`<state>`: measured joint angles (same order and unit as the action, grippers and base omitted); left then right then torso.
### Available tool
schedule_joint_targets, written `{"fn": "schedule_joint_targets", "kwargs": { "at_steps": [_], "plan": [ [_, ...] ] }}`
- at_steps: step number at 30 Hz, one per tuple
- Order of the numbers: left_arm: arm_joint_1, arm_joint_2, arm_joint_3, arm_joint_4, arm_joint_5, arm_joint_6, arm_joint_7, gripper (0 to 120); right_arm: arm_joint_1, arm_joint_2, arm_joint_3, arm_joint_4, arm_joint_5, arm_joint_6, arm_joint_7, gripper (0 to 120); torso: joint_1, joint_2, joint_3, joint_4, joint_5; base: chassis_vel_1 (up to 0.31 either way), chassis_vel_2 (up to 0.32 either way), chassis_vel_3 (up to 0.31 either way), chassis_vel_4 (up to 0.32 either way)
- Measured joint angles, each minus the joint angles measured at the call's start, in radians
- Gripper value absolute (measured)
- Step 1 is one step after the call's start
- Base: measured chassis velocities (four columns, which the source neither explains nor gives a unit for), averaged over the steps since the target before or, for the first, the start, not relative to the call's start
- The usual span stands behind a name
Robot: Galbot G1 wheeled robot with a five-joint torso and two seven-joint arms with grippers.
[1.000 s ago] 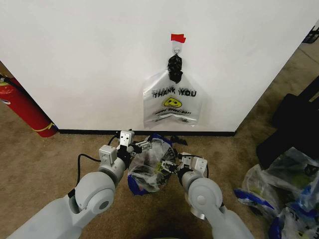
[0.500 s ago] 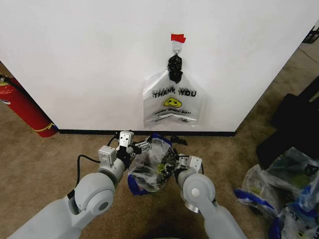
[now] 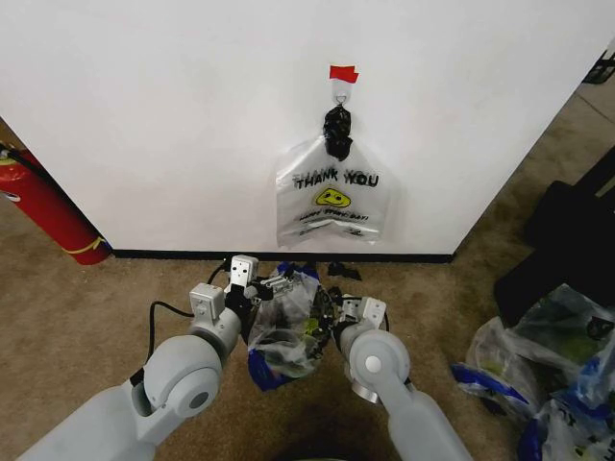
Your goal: Pick up the garbage bag from the wall and place it over the trash bin.
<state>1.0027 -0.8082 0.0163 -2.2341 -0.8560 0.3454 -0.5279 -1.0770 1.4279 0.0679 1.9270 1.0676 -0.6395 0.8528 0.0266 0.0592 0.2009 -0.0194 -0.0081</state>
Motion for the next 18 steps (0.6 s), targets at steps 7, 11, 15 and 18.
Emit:
{"fn": "schedule_joint_targets", "kwargs": {
  "at_steps": [7,11,15,18],
  "plan": [
    [0.003,0.011,0.000,-0.029,-0.007,0.006,0.005,100,-0.081,-0.001,0.027,0.048,-0.104,0.131,-0.168,0,0.000,0.000,0.000,0.0003,0.0003,0.000,0.000,0.000,0.000],
    [-0.012,0.032,0.005,-0.060,-0.002,0.022,0.031,100,-0.124,-0.005,0.038,0.093,-0.155,0.176,-0.212,0,0.000,0.000,0.000,0.0000,0.0001,0.000,0.000,0.000,0.000],
    [-0.030,0.075,0.015,-0.102,0.055,0.087,0.085,100,-0.159,-0.011,0.057,0.137,-0.183,0.185,-0.223,0,0.000,0.000,0.000,0.0001,0.0002,0.000,0.000,0.000,0.000],
    [-0.038,0.113,0.030,-0.120,0.148,0.132,0.133,100,-0.176,-0.018,0.069,0.150,-0.201,0.185,-0.227,0,0.000,0.000,0.000,0.0001,0.0002,0.000,0.000,0.000,0.000]
  ]
}}
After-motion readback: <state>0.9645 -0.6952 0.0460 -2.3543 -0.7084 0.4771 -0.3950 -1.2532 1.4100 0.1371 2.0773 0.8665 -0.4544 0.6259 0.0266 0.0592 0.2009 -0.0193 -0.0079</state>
